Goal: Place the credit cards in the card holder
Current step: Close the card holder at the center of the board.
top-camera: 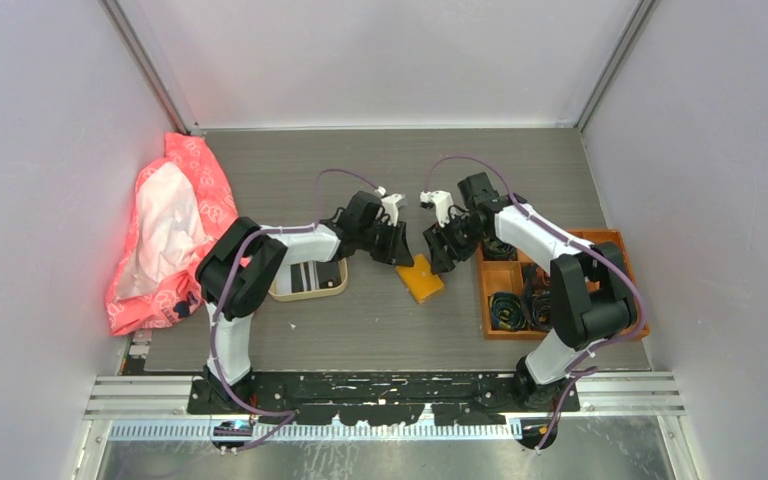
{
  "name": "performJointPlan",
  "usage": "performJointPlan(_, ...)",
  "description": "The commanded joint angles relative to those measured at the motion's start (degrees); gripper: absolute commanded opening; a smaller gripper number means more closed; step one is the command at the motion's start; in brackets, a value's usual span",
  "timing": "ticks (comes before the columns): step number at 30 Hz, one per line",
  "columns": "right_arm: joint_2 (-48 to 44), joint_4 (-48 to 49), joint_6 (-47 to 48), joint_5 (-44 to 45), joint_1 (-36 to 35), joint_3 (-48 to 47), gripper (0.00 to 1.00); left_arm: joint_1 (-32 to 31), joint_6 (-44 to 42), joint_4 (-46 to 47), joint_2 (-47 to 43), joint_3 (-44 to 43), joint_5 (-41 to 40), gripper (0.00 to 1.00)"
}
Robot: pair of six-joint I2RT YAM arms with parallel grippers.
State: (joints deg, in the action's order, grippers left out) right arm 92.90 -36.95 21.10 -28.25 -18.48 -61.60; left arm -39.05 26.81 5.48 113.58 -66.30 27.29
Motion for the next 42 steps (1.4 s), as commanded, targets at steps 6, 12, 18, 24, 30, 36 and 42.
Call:
performJointPlan(6,-0.76,-2.6,11.88,9.84,-2.18,-2.04,0.68,-1.31,-0.56,-0.16,-3.06,5.1,-2.16,0.3)
performJointPlan(12,-4.52,-0.75,23.2,11.66,-1.81,0.46,0.7,-1.31,-4.77,1.2,-3.37,5.84,-0.71,0.3)
performJointPlan(18,-3.05,-4.81,48.58,-0.14,-0.16,1.29,0.74,-1.3,-5.19,5.68,-3.68,7.71,0.92,0.3)
performJointPlan(24,5.33,-13.77,63.0,-7.28,-0.49,-4.35,0.67,-1.31,-5.09,6.63,-3.53,7.58,1.06,0.31)
performJointPlan(30,6.41,-6.72,63.52,-5.88,-2.66,-1.88,0.59,-1.3,-5.61,7.17,-3.6,7.93,1.38,0.31)
performJointPlan(36,4.94,-2.36,63.93,-8.22,-3.28,0.52,0.57,-1.36,-6.25,7.4,-3.37,7.7,2.23,0.3)
performJointPlan(42,3.69,-3.6,64.1,-9.52,-4.85,1.66,0.48,-1.4,-6.85,6.07,-3.81,6.94,2.36,0.3)
